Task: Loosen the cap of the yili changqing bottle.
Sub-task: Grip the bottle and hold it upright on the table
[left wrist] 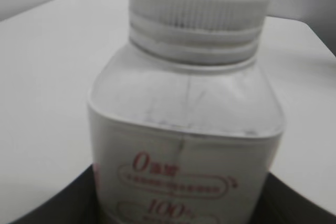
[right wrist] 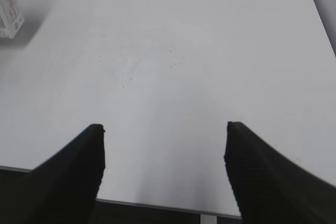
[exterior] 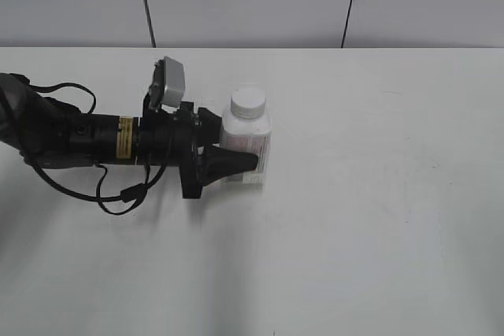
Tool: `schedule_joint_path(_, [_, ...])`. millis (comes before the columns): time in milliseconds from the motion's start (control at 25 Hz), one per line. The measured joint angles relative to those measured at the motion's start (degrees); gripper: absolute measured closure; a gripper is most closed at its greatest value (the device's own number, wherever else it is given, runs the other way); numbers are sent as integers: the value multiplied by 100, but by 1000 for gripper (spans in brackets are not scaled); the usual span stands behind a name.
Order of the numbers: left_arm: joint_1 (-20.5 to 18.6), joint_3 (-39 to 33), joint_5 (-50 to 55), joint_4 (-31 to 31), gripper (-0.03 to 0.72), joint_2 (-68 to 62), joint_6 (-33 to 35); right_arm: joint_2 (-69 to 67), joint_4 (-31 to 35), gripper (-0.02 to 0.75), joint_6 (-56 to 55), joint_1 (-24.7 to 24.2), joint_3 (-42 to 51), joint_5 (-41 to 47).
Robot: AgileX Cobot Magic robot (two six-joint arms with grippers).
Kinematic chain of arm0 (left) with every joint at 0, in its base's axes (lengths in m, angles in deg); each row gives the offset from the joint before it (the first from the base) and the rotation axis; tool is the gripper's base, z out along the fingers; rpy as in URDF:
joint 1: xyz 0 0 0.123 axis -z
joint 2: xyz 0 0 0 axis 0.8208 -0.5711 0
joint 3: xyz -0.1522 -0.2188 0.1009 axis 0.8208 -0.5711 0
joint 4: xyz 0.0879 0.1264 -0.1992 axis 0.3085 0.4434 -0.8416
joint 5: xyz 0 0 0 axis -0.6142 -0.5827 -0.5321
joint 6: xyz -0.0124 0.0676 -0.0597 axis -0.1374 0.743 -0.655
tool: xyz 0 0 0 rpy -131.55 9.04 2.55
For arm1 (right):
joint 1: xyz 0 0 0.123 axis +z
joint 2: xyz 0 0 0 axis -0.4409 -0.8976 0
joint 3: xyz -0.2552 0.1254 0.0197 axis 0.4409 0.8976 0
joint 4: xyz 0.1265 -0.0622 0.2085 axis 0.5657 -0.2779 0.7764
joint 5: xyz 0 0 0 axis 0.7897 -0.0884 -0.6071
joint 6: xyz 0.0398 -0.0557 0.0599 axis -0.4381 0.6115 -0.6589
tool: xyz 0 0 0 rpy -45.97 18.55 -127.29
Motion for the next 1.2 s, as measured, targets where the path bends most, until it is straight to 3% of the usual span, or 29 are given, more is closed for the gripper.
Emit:
schedule_joint_path(200, [24,-149,6,225,294,-6,112,0,0,174,0,0,0,0])
schedule_joint_path(640, [34,-149,-104,-75,295,-485,758,0,0,174,0,0,0,0])
schedule_joint_path(1200, [34,-149,-173,-71,297,-536,800,0,0,174,0,0,0,0])
